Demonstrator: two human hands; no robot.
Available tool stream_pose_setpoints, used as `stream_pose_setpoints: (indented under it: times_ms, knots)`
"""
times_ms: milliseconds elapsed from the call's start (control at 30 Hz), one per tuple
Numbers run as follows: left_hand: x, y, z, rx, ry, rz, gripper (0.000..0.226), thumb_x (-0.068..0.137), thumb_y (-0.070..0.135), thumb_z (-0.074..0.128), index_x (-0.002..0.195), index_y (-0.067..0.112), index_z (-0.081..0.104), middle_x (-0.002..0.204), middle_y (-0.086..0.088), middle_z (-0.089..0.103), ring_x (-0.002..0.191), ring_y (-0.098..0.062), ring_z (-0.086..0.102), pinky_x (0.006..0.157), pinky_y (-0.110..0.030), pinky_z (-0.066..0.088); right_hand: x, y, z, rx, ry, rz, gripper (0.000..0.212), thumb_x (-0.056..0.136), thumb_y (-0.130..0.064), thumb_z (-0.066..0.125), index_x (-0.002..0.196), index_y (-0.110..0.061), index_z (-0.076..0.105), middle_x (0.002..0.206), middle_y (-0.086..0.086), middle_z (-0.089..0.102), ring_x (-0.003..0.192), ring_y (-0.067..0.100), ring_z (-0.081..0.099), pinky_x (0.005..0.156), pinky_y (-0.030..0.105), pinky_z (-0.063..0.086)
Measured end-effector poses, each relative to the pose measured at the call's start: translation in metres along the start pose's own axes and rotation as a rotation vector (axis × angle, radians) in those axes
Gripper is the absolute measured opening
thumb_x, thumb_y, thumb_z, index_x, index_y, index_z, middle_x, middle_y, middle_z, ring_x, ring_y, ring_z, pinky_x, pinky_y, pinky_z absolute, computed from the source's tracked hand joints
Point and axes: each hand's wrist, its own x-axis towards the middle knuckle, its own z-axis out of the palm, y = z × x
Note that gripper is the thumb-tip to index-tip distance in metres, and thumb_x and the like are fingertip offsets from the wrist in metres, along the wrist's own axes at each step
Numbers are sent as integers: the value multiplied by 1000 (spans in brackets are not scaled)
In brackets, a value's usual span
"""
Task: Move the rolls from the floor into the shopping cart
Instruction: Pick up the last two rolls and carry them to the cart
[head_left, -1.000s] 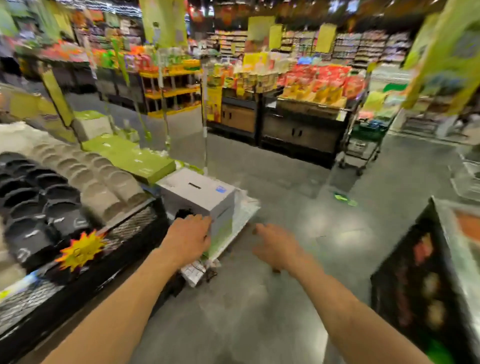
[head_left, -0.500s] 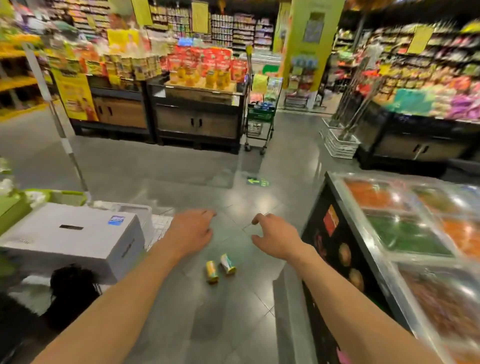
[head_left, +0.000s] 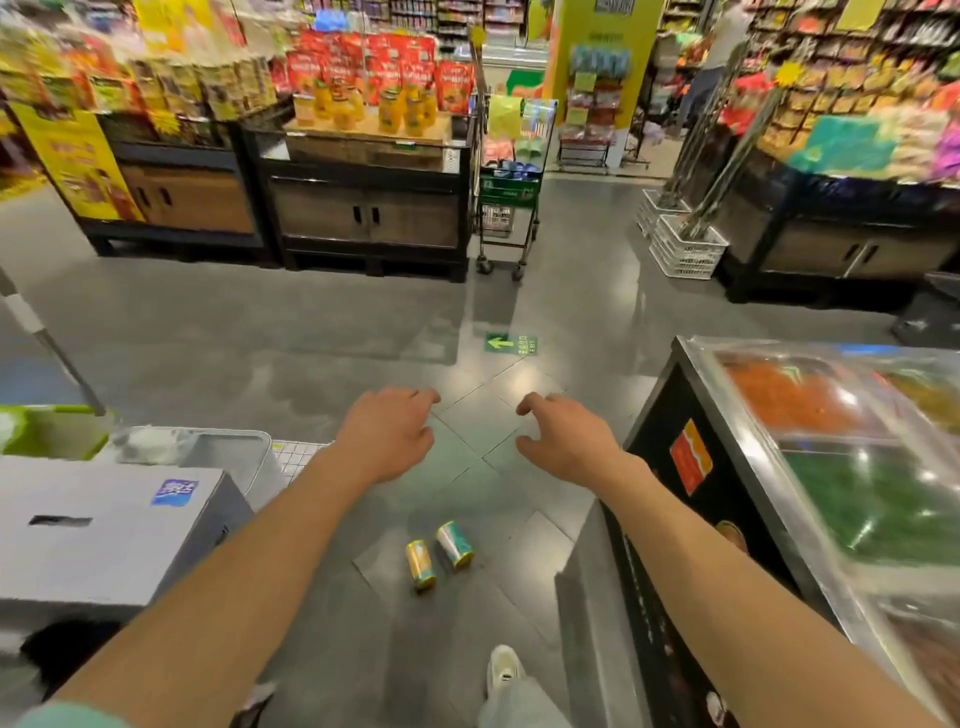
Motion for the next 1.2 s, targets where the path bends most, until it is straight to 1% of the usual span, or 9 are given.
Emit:
stream_pose_setpoints:
  times_ms: [333, 400, 533, 633, 733, 933, 1033, 1100, 1200]
  knots:
    - [146, -26, 20, -25, -23, -163, 50, 95, 29, 52, 145, 21, 48, 142, -4, 57, 129, -28, 53, 101, -39, 43, 177, 47, -11, 2, -47, -132, 46, 97, -38, 54, 141, -25, 48, 131, 5, 56, 120, 28, 53, 84, 38, 45]
    - [177, -33, 32, -70, -31, -171, 49, 95, 27, 54, 143, 19, 50, 140, -8, 59, 128, -31, 54, 102, -42, 45, 208, 58, -3, 10, -54, -135, 46, 97, -38, 54, 140, -24, 48, 130, 5, 56, 120, 29, 53, 81, 36, 42]
    - [224, -49, 84, -159, -25, -192, 47, 95, 27, 56, 140, 18, 52, 137, -8, 60, 128, -32, 54, 102, -45, 45, 258, 80, 43, 1, -79, -121, 46, 96, -38, 55, 138, -23, 48, 129, 6, 57, 117, 30, 55, 84, 39, 46]
    - [248, -65, 162, -188, -87, -165, 47, 95, 28, 56, 140, 19, 52, 137, -8, 61, 128, -32, 54, 101, -45, 46, 289, 96, 114, -2, -143, -102, 47, 96, -38, 56, 139, -24, 47, 130, 6, 56, 119, 31, 54, 87, 40, 47]
    - [269, -86, 268, -187, -116, -140, 53, 90, 38, 46, 139, 20, 54, 135, -9, 63, 124, -33, 57, 100, -47, 48, 324, 111, 209, -36, -178, -111, 47, 95, -38, 55, 139, -24, 47, 131, 7, 56, 123, 33, 53, 92, 42, 48]
    - [292, -118, 536, -172, -144, -123, 48, 94, 36, 52, 141, 23, 50, 135, -6, 62, 127, -30, 55, 99, -42, 45, 404, 146, 453, -86, -180, -130, 48, 94, -39, 56, 139, -24, 47, 131, 9, 56, 122, 34, 54, 82, 37, 38]
    - [288, -136, 659, -170, -171, -135, 48, 94, 32, 56, 140, 23, 51, 137, -6, 61, 128, -30, 55, 99, -42, 45, 435, 169, 567, -61, -183, -118, 49, 94, -41, 57, 139, -23, 47, 132, 9, 56, 123, 34, 53, 83, 38, 38]
    - [285, -148, 723, -173, -194, -147, 47, 94, 32, 57, 139, 22, 52, 137, -7, 61, 127, -31, 56, 99, -43, 47, 453, 180, 631, -45, -189, -120, 50, 93, -42, 59, 138, -23, 48, 132, 9, 57, 124, 33, 53, 85, 39, 39]
    - [283, -163, 789, -151, -220, -172, 46, 94, 33, 57, 139, 23, 52, 135, -7, 61, 125, -33, 56, 97, -44, 49, 471, 193, 702, -52, -209, -127, 52, 92, -44, 60, 137, -23, 48, 132, 9, 57, 124, 33, 53, 84, 39, 38]
